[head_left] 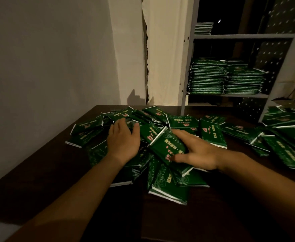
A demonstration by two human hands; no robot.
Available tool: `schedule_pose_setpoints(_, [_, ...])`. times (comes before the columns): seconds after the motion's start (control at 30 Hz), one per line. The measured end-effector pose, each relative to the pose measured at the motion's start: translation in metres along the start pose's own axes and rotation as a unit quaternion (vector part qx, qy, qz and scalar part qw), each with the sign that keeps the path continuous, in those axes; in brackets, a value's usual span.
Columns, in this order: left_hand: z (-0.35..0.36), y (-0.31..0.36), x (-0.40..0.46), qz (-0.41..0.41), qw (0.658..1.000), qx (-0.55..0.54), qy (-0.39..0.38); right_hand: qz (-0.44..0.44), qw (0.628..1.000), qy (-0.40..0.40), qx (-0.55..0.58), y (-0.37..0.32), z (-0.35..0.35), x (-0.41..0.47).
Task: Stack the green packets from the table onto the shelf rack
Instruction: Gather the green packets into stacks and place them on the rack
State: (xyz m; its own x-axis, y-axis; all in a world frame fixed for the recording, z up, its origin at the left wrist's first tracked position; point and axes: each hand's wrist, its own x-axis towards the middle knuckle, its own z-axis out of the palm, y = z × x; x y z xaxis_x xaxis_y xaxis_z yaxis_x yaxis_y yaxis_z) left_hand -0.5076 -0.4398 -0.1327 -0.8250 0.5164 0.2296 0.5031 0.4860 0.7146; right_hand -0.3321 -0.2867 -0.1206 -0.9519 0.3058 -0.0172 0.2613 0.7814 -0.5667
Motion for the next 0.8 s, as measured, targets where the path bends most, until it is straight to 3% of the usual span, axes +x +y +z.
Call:
schedule_pose_setpoints(0.1, [-0.001, 0.017, -0.011, 0.009, 0.988, -0.15, 0.022, 0.001, 0.996, 0.064, -0.059, 0.007, -0.004, -0.009])
schedule_pose_setpoints(0.17, [-0.011, 0.018, -0.015, 0.031, 0.988, -0.152, 0.004, 0.015, 0.991, 0.068, -0.114, -0.001, -0.004, -0.017])
schedule_pose_setpoints(0.23, [-0.025, 0.007, -0.013, 0.064, 0.997, -0.038, -0.018, 0.031, 0.987, 0.021, -0.155, -0.011, 0.004, -0.021])
schedule_pose_setpoints(0.33, [-0.043, -0.028, -0.01, 0.102, 0.975, 0.19, -0.056, 0.033, 0.979, -0.041, -0.195, -0.015, 0.017, -0.02])
schedule_pose_setpoints(0.43, [-0.043, -0.039, -0.006, 0.031, 0.978, 0.131, -0.161, 0.032, 0.979, -0.05, -0.195, -0.012, 0.017, -0.019])
schedule_pose_setpoints(0.53, [-0.027, -0.029, -0.007, 0.04, 0.959, 0.172, -0.22, 0.011, 0.979, -0.043, -0.2, -0.006, 0.009, -0.026])
schedule_pose_setpoints(0.63, [-0.009, -0.019, -0.017, 0.044, 0.96, 0.195, -0.199, -0.004, 0.986, -0.022, -0.168, 0.005, 0.003, -0.035])
schedule_pose_setpoints(0.7, [0.005, -0.011, -0.027, 0.067, 0.969, 0.197, -0.134, -0.034, 0.986, 0.028, -0.159, 0.018, -0.004, -0.043])
schedule_pose_setpoints(0.8, [0.021, -0.003, -0.032, 0.107, 0.962, 0.249, -0.038, -0.037, 0.965, 0.084, -0.245, 0.037, -0.012, -0.053])
